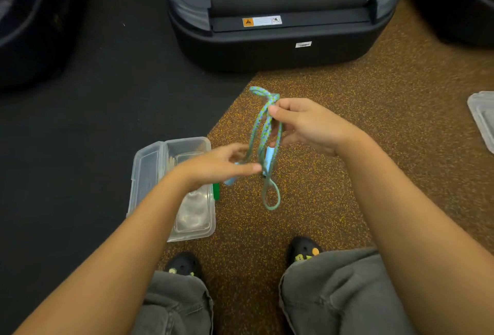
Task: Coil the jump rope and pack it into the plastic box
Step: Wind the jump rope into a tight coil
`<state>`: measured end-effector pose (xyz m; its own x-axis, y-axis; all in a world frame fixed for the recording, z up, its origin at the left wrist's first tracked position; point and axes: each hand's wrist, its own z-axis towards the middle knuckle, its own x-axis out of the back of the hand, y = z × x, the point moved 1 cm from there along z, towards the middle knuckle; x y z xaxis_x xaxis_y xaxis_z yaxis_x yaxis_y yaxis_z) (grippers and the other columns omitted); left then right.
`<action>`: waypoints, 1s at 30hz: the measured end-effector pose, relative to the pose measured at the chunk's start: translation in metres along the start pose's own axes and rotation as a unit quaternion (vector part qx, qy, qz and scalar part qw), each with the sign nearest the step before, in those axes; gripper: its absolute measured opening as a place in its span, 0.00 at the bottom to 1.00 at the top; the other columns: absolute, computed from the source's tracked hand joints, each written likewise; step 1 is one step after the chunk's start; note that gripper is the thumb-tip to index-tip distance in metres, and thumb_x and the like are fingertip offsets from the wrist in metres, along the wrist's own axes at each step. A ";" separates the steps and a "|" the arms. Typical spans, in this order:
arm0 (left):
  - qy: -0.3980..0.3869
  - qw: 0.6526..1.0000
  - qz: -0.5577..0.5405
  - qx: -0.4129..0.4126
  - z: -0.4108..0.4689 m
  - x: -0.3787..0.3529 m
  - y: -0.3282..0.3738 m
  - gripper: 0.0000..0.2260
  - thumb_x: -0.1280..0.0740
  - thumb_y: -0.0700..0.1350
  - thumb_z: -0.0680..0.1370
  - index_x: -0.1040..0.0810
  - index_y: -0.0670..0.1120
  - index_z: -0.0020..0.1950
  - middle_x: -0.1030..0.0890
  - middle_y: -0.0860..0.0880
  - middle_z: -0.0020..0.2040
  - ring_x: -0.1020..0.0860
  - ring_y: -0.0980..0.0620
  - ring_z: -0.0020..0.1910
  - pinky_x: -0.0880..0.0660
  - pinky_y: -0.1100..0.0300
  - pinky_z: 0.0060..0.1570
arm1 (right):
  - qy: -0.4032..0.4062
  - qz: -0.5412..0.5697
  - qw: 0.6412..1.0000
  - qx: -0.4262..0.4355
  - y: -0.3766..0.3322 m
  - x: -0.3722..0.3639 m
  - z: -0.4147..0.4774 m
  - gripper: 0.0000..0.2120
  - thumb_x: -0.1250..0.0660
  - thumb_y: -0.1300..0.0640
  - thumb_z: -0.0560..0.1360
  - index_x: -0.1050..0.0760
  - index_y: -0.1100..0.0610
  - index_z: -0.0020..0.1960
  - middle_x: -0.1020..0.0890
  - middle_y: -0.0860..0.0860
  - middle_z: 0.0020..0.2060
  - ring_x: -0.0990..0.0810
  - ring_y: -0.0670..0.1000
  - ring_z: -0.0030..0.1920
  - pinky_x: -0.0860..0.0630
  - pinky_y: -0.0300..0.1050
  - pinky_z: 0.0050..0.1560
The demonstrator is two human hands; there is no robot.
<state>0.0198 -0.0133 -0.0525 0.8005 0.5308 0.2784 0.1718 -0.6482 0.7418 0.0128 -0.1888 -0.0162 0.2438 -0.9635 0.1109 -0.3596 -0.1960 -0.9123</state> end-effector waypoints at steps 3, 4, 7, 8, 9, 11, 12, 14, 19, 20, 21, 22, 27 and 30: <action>0.006 0.997 0.074 0.013 0.009 -0.011 -0.012 0.23 0.32 0.49 0.75 0.33 0.50 0.68 0.30 0.45 0.66 0.30 0.51 0.61 0.34 0.61 0.57 | -0.001 0.075 0.997 0.015 -0.003 -0.001 0.001 0.10 0.45 0.56 0.80 0.27 0.56 0.44 0.22 0.56 0.41 0.22 0.52 0.40 0.21 0.49 0.46; 0.012 0.997 0.074 0.013 0.012 -0.013 -0.016 0.21 0.32 0.49 0.75 0.31 0.50 0.66 0.29 0.44 0.66 0.29 0.50 0.61 0.33 0.60 0.58 | 0.002 0.101 0.995 0.021 -0.005 -0.001 0.001 0.11 0.45 0.56 0.80 0.27 0.57 0.44 0.22 0.55 0.40 0.22 0.51 0.40 0.20 0.47 0.43; 0.022 0.999 0.026 0.011 0.015 -0.016 -0.021 0.17 0.31 0.48 0.74 0.28 0.47 0.60 0.26 0.44 0.63 0.27 0.49 0.60 0.32 0.53 0.63 | 0.019 0.187 0.982 0.027 -0.010 0.001 0.001 0.11 0.45 0.57 0.80 0.26 0.57 0.43 0.22 0.53 0.39 0.21 0.49 0.38 0.18 0.46 0.39; 0.030 1.000 0.008 0.002 0.016 -0.017 -0.021 0.17 0.30 0.48 0.73 0.27 0.46 0.59 0.24 0.45 0.61 0.25 0.48 0.60 0.31 0.51 0.64 | 0.024 0.206 0.978 0.025 -0.011 0.002 0.001 0.11 0.45 0.57 0.80 0.26 0.57 0.43 0.22 0.53 0.39 0.21 0.49 0.37 0.18 0.45 0.37; 0.044 0.999 -0.008 -0.011 0.016 -0.018 -0.018 0.16 0.30 0.49 0.73 0.26 0.45 0.58 0.22 0.46 0.60 0.24 0.47 0.60 0.30 0.51 0.63 | 0.028 0.216 0.976 0.022 -0.011 0.004 0.000 0.12 0.45 0.57 0.80 0.26 0.57 0.43 0.22 0.53 0.38 0.20 0.48 0.35 0.18 0.45 0.36; 0.078 0.995 -0.036 -0.048 0.016 -0.017 -0.012 0.15 0.31 0.50 0.73 0.25 0.44 0.55 0.20 0.46 0.57 0.23 0.48 0.58 0.29 0.51 0.61 | 0.031 0.227 0.973 0.016 -0.011 0.006 0.000 0.12 0.46 0.57 0.80 0.26 0.58 0.44 0.21 0.53 0.38 0.19 0.46 0.33 0.19 0.44 0.34; 0.087 0.992 -0.054 -0.067 0.016 -0.017 -0.008 0.13 0.31 0.50 0.74 0.24 0.44 0.53 0.19 0.45 0.56 0.23 0.48 0.58 0.28 0.51 0.62 | 0.031 0.235 0.971 0.013 -0.011 0.006 0.000 0.12 0.46 0.57 0.80 0.26 0.58 0.44 0.21 0.54 0.38 0.19 0.47 0.32 0.19 0.45 0.34; 0.082 0.989 -0.082 -0.097 0.014 -0.017 -0.001 0.07 0.33 0.46 0.75 0.25 0.45 0.50 0.18 0.43 0.53 0.22 0.49 0.54 0.28 0.51 0.60 | 0.038 0.256 0.966 0.006 -0.010 0.007 0.001 0.12 0.46 0.57 0.80 0.27 0.59 0.44 0.21 0.54 0.36 0.18 0.48 0.32 0.18 0.45 0.34; 0.084 0.989 -0.058 -0.109 0.013 -0.016 -0.001 0.09 0.41 0.49 0.79 0.30 0.46 0.43 0.24 0.49 0.35 0.24 0.49 0.42 0.27 0.51 0.49 | 0.154 0.225 0.961 -0.037 -0.003 0.019 0.006 0.12 0.47 0.57 0.81 0.29 0.58 0.43 0.23 0.54 0.36 0.22 0.46 0.26 0.26 0.37 0.24; 0.092 0.989 -0.050 -0.106 0.013 -0.014 -0.001 0.10 0.42 0.51 0.80 0.30 0.47 0.41 0.26 0.50 0.34 0.25 0.50 0.39 0.28 0.54 0.47 | 0.184 0.197 0.962 -0.043 -0.001 0.023 0.007 0.12 0.47 0.57 0.81 0.29 0.57 0.42 0.24 0.53 0.35 0.24 0.46 0.25 0.30 0.35 0.22; 0.101 0.988 -0.054 -0.104 0.013 -0.012 -0.001 0.11 0.44 0.51 0.80 0.30 0.48 0.41 0.28 0.50 0.34 0.28 0.52 0.37 0.30 0.59 0.44 | 0.214 0.155 0.963 -0.050 0.003 0.027 0.007 0.12 0.47 0.56 0.80 0.29 0.56 0.41 0.24 0.52 0.35 0.27 0.46 0.24 0.35 0.34 0.21; 0.109 0.986 -0.069 -0.106 0.012 -0.010 0.000 0.12 0.45 0.51 0.80 0.29 0.49 0.42 0.30 0.50 0.34 0.29 0.54 0.36 0.31 0.64 0.41 | 0.245 0.100 0.963 -0.058 0.007 0.031 0.008 0.13 0.46 0.56 0.80 0.29 0.55 0.40 0.24 0.52 0.35 0.30 0.46 0.25 0.39 0.34 0.20; 0.171 0.964 -0.147 -0.139 0.011 0.001 0.005 0.10 0.41 0.47 0.80 0.21 0.52 0.44 0.24 0.55 0.37 0.29 0.58 0.34 0.31 0.66 0.40 | 0.327 -0.215 0.912 -0.121 0.021 0.043 0.008 0.16 0.44 0.51 0.78 0.22 0.60 0.49 0.22 0.57 0.45 0.25 0.55 0.41 0.30 0.43 0.37; 0.178 0.939 -0.271 -0.110 0.011 0.002 0.011 0.10 0.40 0.46 0.79 0.20 0.49 0.43 0.24 0.54 0.33 0.26 0.61 0.29 0.29 0.67 0.35 | 0.303 -0.355 0.863 -0.193 0.019 0.025 0.003 0.24 0.41 0.47 0.77 0.35 0.61 0.67 0.32 0.60 0.65 0.33 0.60 0.65 0.33 0.54 0.64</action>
<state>0.0297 -0.0254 -0.0509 0.3791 0.9252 -0.0192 0.3453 -0.1221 0.9305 0.0154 -0.2162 -0.0316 0.0526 -0.4721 0.8800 -0.6146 -0.7099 -0.3441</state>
